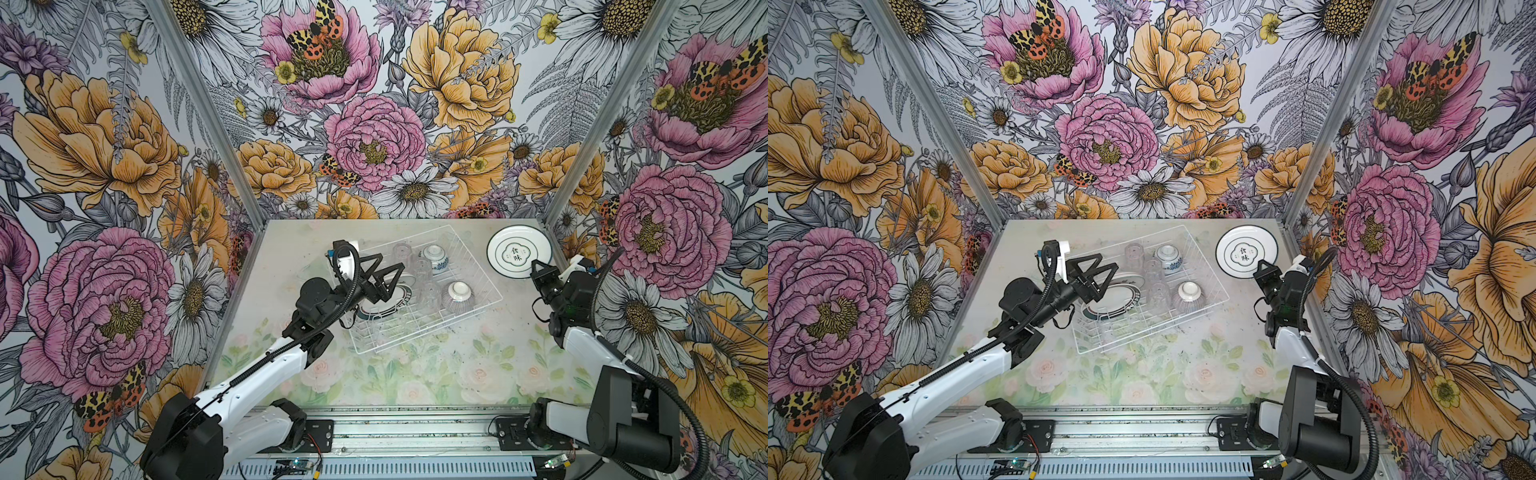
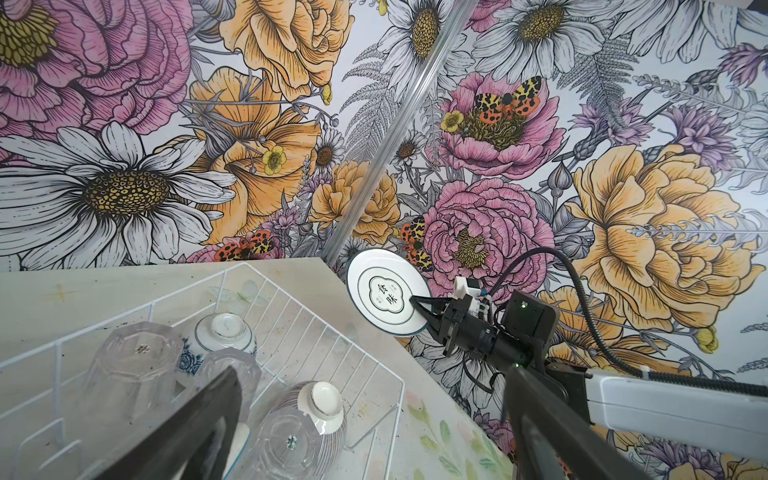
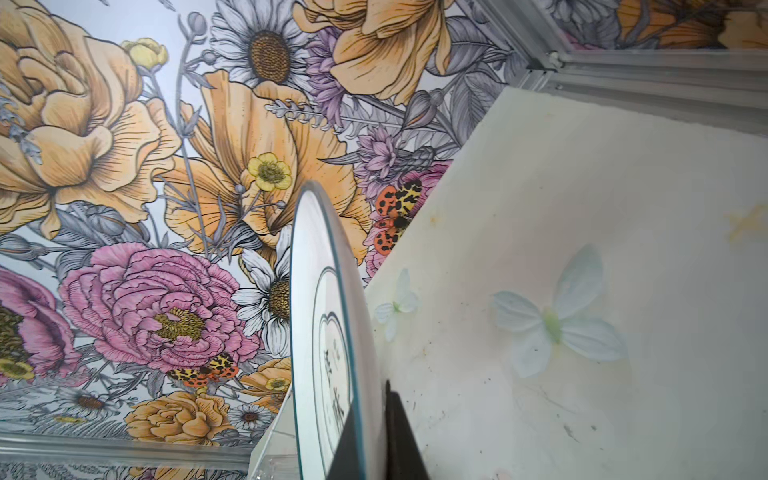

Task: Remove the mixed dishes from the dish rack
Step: 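Set the plate on the table with the right gripper while the left releases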

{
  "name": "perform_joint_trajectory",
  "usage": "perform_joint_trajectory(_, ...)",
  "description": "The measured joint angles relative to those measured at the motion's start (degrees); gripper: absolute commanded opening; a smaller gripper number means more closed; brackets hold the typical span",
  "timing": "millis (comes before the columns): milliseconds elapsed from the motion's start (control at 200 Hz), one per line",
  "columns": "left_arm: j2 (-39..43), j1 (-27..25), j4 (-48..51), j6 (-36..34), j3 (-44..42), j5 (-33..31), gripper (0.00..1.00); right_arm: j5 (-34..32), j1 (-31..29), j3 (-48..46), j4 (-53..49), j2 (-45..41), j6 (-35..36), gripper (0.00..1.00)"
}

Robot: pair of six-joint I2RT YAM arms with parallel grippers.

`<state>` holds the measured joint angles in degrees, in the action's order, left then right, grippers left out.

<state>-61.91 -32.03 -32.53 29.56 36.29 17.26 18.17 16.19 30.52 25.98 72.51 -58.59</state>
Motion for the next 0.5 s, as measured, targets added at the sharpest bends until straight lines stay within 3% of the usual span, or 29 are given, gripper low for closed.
perform_joint_trajectory(500, 0.7, -0.1, 1.1, -0.2, -0.4, -0.1, 0.99, -0.4, 3.6, -0.3, -0.4, 14.5, 1.0, 0.0)
